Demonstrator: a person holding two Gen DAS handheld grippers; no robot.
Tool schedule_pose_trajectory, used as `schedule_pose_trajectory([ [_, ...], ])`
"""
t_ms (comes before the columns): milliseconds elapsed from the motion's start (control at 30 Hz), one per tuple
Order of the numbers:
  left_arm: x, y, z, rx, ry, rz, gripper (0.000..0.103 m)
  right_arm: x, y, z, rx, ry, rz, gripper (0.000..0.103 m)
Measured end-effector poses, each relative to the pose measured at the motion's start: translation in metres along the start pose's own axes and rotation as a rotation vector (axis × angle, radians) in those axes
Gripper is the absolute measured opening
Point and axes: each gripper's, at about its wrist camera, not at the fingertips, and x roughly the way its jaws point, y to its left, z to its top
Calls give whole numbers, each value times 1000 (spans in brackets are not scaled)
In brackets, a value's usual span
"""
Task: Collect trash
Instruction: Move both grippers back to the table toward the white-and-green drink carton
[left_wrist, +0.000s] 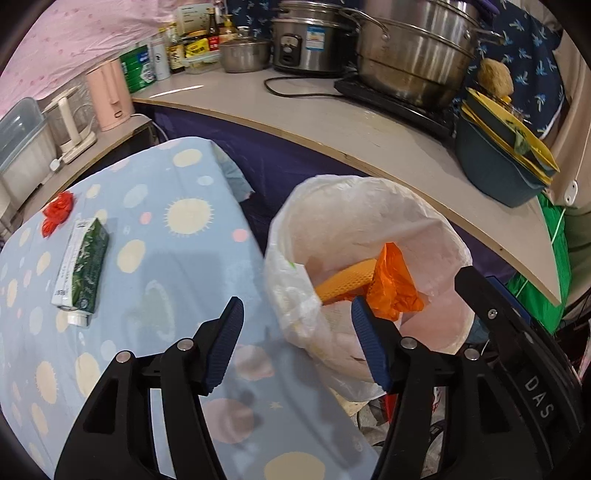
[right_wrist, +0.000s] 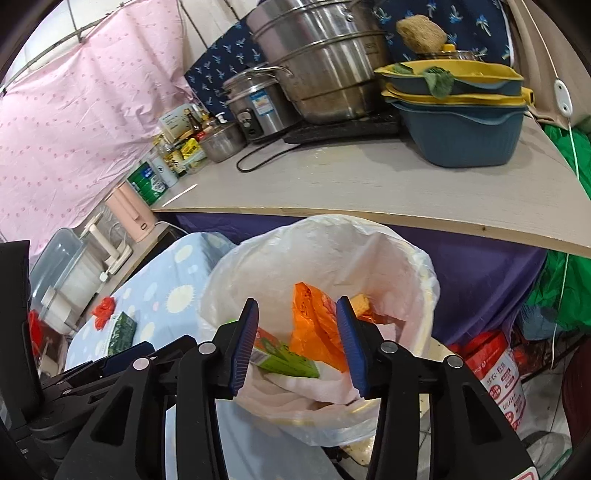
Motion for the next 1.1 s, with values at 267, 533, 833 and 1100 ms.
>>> schedule_pose_trajectory([
  [267,-21,47,-6,-83,-24,31,58,-5,40,-7,-52,11,40,44],
  [533,-46,107,-23,-179,-57,78,58,-5,96,-27,-141,44,89,44],
  [833,-69,198,-53,-317,-62,166,58,12,176,-65,-239,112,160,44],
  [1100,-85,273,-79,-408,-62,254,58,39,243,-96,-319,179,218,45],
])
